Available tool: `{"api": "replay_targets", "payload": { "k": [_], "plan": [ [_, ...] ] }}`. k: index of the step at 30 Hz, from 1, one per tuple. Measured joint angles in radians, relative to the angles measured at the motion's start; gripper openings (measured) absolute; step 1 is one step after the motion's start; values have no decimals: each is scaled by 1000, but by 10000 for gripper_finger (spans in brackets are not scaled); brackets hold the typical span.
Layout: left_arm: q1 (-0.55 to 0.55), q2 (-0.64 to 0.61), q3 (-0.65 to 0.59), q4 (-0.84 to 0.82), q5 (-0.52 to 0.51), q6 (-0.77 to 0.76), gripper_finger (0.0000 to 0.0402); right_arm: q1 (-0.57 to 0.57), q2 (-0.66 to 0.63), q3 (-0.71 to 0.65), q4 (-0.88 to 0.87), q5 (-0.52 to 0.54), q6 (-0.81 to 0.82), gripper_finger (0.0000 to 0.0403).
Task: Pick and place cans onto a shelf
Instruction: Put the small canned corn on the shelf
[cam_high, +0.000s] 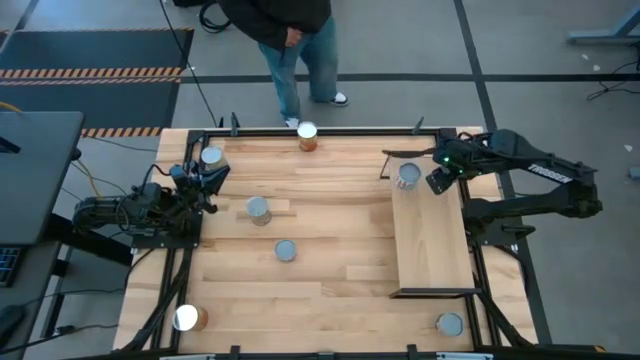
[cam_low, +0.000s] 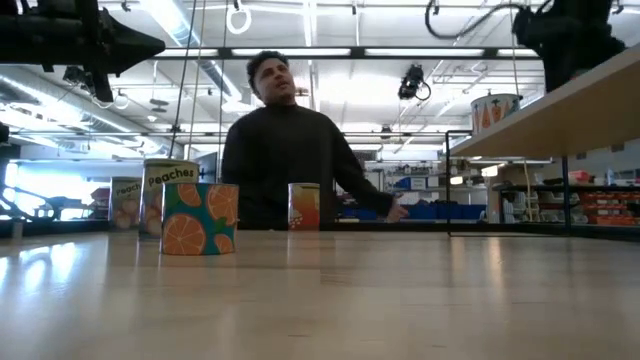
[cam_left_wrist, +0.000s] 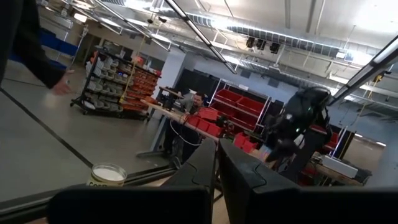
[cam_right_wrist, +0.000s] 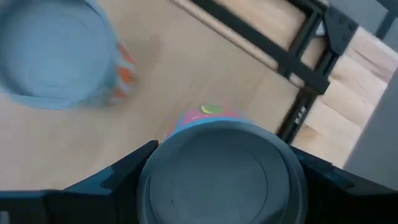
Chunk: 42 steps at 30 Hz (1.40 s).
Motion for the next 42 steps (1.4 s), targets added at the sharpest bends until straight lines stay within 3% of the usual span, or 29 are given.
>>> {"api": "replay_targets", "payload": {
  "k": [8, 19, 42],
  "plan": [
    [0, 0, 0, 1, 0, 0, 25, 0, -10, -78, 70, 16, -22, 301],
    [0, 0, 0, 1, 0, 0, 25, 1, -3, -89, 99, 45, -2, 346],
    [0, 0, 0, 2, 0, -1, 25, 1, -6, -35, 95, 68, 6, 348]
  ]
}}
